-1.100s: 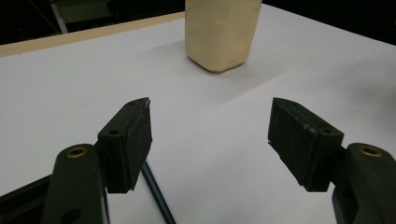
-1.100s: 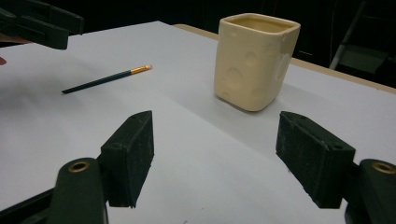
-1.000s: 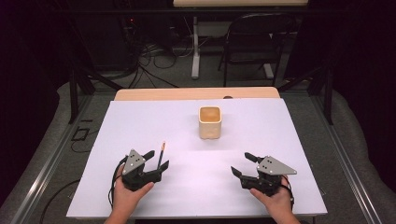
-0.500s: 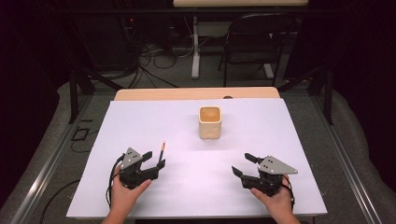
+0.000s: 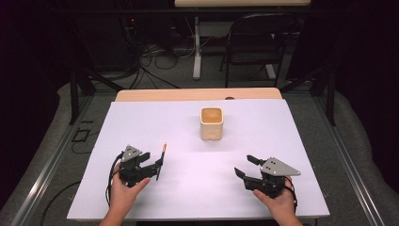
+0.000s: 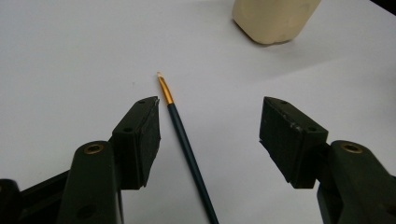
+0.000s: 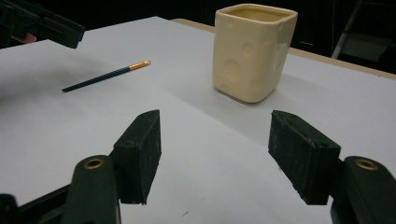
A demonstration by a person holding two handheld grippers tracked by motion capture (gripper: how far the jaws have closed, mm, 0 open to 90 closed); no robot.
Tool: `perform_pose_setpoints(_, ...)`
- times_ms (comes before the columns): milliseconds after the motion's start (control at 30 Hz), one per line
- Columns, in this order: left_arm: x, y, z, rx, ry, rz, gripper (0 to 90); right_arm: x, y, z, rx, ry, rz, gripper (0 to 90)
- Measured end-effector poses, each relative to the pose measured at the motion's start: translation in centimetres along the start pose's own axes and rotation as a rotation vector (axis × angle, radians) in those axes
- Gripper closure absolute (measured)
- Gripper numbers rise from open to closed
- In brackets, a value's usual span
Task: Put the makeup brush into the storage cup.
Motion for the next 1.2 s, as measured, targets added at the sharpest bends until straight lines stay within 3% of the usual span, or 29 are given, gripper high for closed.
perform_pose_setpoints(533, 0.4, 1.0, 1.5, -0.031, 0.112, 0.064, 40.1, 0.0, -0.1, -0.2, 0.009, 0.013, -0.002, 34.2)
perform_pose_setpoints(667, 0.6, 1.1, 2.2, -0.053, 0.134, 0.059, 41.6, 0.0, -0.1, -0.2, 0.017, 0.018, 0.001, 34.2)
perform_pose_setpoints(867, 1.0, 1.3, 2.8, -0.053, 0.166, 0.069, 42.9, 0.1, -0.1, -0.2, 0.012, 0.022, -0.003, 34.4)
perform_pose_setpoints(1200, 2.0, 0.4, 3.7, -0.070, 0.233, 0.052, 44.3, 0.1, -0.3, -0.2, 0.012, 0.023, -0.007, 34.9)
Point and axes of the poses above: each handheld gripper's, and its own axes: x roughly forward along the jaws, z roughly out of its top, y roughly to its left, the point moved 8 cm from there along x, roughly forward along the jaws, and after that the axes turned 1 degree about x, right-handed, at the moved point
